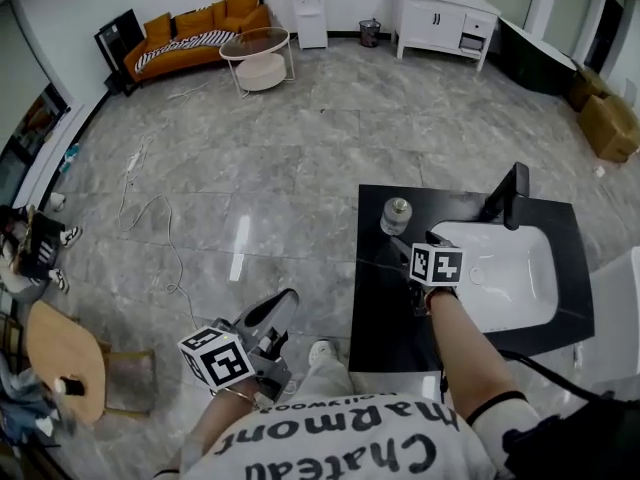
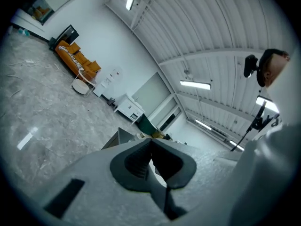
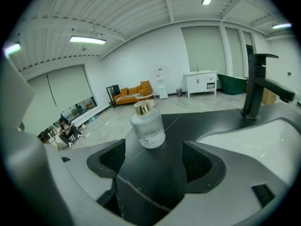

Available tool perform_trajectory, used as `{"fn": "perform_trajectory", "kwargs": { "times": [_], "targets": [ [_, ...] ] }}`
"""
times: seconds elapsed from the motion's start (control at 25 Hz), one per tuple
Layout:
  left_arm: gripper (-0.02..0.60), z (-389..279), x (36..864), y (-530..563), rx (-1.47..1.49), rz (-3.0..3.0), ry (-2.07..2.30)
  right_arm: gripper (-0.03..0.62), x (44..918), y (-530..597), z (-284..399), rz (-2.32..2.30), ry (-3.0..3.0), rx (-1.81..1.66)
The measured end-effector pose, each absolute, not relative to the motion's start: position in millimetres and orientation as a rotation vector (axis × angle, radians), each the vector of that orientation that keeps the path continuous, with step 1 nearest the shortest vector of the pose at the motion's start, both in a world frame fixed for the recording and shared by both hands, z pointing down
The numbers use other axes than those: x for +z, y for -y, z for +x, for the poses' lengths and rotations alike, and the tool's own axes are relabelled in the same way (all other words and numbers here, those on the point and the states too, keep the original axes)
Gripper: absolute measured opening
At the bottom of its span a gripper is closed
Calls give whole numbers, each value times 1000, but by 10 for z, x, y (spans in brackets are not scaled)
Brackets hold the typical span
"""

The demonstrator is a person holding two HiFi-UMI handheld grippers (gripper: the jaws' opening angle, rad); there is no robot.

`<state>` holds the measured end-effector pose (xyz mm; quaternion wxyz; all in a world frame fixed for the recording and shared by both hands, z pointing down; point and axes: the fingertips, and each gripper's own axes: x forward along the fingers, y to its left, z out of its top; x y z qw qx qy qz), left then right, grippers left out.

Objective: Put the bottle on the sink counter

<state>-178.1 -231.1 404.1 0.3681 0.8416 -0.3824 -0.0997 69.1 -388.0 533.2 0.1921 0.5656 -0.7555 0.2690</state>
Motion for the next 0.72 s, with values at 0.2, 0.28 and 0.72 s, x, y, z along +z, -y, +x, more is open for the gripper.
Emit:
{"fn": "perform_trajectory", "kwargs": {
  "times": [0.2,0.28,0.72],
  "targets": [
    [15,-1597,3817,1922,-322,2211,1009,342,5126,3216,787,1598,2184,935],
    [15,-1460,3732,1729,-336,2233,1004,342,4957,2931,791,1546,2269,999],
    [14,-592,3320,819,-329,2400,937,66,3890,1616,1177,1459,2552,740]
  ]
}}
